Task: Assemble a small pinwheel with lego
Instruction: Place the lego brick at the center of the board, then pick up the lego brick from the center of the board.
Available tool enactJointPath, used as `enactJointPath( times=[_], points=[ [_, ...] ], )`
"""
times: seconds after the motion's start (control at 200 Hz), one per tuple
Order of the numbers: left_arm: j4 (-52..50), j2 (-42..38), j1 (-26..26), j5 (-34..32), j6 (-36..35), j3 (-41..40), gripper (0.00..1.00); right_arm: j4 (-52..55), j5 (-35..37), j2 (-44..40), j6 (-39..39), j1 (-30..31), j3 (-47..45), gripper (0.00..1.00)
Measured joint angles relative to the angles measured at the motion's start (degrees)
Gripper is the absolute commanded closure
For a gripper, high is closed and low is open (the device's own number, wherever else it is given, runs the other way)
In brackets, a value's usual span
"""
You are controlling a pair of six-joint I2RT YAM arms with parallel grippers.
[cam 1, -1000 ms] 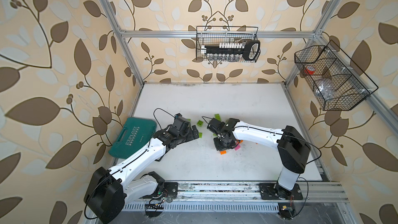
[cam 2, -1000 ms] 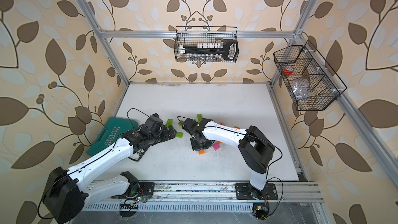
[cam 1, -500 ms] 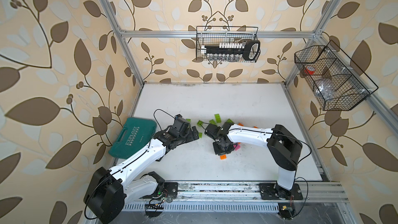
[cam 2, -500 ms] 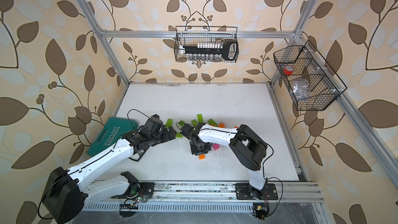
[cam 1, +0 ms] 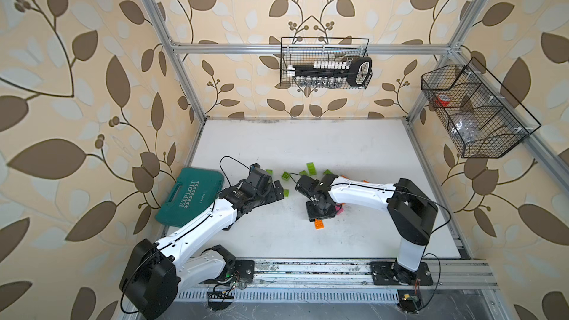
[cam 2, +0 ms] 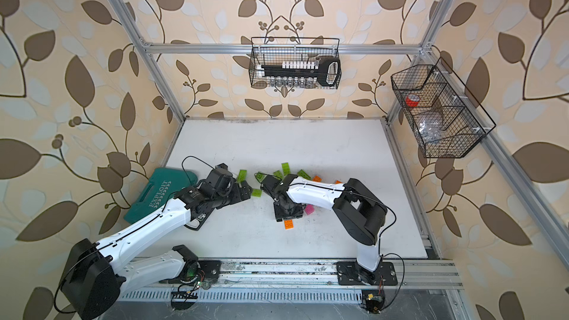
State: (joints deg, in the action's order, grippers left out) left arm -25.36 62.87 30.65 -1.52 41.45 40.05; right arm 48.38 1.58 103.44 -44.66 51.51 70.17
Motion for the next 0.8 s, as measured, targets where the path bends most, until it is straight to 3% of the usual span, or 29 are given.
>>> enactJointPath(
  times=[0.17, 0.37, 0.525, 0.8],
  points=[
    [1.7, 7.6, 0.2, 1.4, -2.8, 4.1, 0.01, -2.0, 0.4, -8.5, 3.0, -7.6, -0.5, 0.49],
    [4.3, 19.5, 6.0, 1.4, -6.3, 13.4, 0.01, -2.7, 0.8, -7.7, 4.2, -18.3, -0.4, 0.51],
    [9.8, 25.3, 9.5, 4.1, -6.5, 15.9, 0.01, -4.7, 2.5, -4.3, 0.5, -19.3, 0.0, 0.51],
    [14.4, 28.7, 9.4, 6.8, -4.0, 15.9, 0.01, -8.3, 6.9, 2.2, -6.8, -18.7, 1.6, 0.53]
  ],
)
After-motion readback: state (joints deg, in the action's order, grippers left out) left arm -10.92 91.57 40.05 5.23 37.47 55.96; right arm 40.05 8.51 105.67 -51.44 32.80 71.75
